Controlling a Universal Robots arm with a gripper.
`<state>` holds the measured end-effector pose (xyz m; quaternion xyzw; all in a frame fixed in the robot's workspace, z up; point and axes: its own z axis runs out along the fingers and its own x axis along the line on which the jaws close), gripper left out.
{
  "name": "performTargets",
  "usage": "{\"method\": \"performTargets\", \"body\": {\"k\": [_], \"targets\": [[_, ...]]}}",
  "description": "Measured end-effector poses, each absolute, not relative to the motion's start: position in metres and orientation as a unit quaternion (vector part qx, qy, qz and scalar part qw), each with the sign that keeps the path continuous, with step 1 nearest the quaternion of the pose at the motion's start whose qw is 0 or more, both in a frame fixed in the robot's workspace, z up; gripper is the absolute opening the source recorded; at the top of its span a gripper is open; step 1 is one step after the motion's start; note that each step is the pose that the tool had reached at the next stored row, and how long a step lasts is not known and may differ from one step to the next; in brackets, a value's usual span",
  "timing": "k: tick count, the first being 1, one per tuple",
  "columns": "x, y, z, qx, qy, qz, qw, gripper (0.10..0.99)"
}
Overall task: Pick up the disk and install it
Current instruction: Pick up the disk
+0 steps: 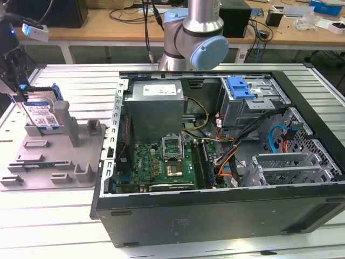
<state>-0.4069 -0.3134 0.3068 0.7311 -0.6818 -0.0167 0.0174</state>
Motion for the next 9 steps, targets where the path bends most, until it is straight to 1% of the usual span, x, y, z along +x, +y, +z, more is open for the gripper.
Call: {"method": "performTargets", "body": {"k": [9], "targets": [[-0.4068,-0.3134,0.305,0.73,-0.683,-0.017,0.017,0.482]]}}
